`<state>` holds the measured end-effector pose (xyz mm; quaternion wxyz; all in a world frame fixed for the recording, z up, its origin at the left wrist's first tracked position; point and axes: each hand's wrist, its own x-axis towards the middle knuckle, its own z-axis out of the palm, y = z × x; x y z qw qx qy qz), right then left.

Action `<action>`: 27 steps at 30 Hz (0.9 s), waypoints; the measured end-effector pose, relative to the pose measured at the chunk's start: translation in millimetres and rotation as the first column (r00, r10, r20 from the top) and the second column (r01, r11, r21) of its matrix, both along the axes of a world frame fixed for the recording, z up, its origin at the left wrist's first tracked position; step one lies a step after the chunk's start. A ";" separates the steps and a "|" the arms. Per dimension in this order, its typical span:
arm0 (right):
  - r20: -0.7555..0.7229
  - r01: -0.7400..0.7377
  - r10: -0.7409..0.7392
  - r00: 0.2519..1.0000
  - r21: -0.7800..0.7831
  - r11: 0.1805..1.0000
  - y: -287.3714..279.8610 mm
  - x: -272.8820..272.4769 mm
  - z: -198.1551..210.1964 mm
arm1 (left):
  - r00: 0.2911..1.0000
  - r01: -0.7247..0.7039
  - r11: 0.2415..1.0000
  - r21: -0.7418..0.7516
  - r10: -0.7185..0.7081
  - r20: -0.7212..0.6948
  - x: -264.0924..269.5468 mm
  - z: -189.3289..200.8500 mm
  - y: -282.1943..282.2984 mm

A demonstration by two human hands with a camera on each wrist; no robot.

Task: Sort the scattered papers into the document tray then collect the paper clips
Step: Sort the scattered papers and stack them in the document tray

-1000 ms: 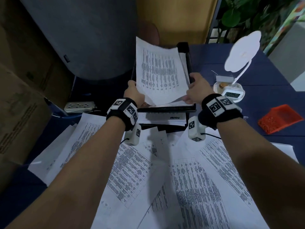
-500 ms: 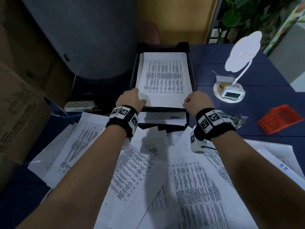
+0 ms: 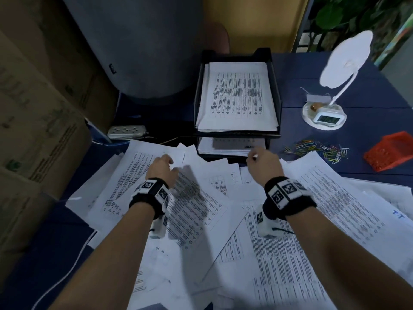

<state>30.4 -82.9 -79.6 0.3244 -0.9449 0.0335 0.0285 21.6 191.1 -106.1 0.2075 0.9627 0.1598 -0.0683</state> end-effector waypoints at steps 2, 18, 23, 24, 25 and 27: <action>-0.185 -0.083 0.076 0.980 -0.029 0.996 7.7 -11.2 -22.1 | 0.993 -0.006 0.997 0.076 0.015 -0.118 -11.7 -16.0 13.0; -0.574 -0.321 0.226 0.787 -0.068 0.945 49.4 -41.2 -57.5 | 0.902 -0.120 0.973 0.199 0.191 -0.388 -29.5 -41.0 79.4; -0.567 -0.350 0.245 0.787 -0.082 0.933 54.4 -40.4 -58.2 | 0.910 -0.114 0.977 0.181 0.175 -0.375 -25.1 -34.1 88.1; -0.559 -0.344 0.246 0.792 -0.075 0.936 53.4 -40.9 -58.0 | 0.912 -0.104 0.980 0.171 0.163 -0.377 -25.2 -31.7 88.9; -0.548 -0.346 0.255 0.796 -0.066 0.936 52.8 -41.8 -58.2 | 0.912 -0.098 0.982 0.160 0.153 -0.381 -24.6 -32.0 90.8; -0.537 -0.342 0.265 0.801 -0.048 0.938 52.0 -42.6 -59.1 | 0.923 -0.119 0.990 0.081 0.141 -0.359 -24.9 -32.1 93.3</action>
